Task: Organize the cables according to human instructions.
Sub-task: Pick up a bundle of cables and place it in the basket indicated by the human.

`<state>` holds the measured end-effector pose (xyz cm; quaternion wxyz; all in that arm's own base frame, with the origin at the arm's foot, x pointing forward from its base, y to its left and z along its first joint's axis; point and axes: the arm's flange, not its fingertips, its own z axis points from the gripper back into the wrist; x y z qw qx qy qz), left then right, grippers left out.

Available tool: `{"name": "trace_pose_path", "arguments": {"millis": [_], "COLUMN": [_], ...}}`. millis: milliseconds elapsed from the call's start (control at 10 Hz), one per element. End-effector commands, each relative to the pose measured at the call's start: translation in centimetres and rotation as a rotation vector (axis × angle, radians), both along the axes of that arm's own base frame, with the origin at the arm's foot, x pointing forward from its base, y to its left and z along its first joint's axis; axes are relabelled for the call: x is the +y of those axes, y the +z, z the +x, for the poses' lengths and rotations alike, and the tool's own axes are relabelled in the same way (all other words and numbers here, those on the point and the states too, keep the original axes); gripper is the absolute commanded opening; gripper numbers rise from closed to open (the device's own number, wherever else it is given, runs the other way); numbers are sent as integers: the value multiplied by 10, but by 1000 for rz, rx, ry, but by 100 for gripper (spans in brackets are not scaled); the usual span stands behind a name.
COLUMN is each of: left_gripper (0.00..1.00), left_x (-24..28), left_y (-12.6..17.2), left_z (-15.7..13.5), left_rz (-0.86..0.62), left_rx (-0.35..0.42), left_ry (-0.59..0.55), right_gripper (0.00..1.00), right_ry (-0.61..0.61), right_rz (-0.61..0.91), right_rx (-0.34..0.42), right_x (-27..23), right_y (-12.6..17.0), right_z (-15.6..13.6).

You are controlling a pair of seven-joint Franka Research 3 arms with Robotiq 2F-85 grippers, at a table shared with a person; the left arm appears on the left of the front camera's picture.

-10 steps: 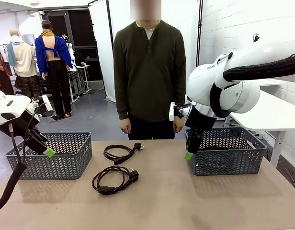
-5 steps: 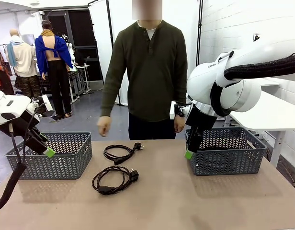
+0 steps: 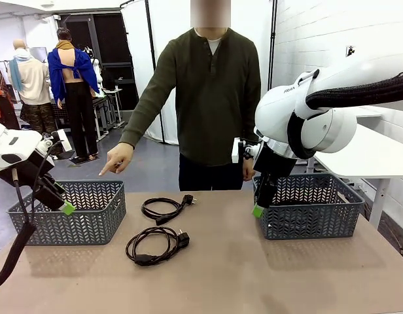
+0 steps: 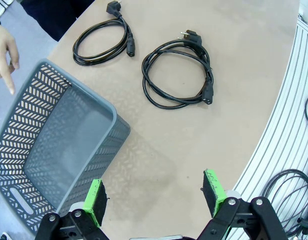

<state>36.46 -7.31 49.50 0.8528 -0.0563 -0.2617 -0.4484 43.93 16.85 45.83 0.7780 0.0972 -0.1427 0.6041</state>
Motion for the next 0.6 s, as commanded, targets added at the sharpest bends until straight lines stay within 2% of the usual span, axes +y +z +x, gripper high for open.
{"name": "trace_pose_path", "arguments": {"millis": [0, 500], "left_gripper": [100, 100], "left_x": [0, 0], "left_y": [-1, -1], "left_z": [-1, -1], "left_rz": [-15, -15], "left_rx": [7, 7], "left_ry": [6, 6], "right_gripper": [100, 100], "right_ry": [0, 0], "right_rz": [-7, -7], "right_rx": [-5, -5], "right_x": [0, 0], "right_y": [1, 1], "right_z": [1, 1]}}
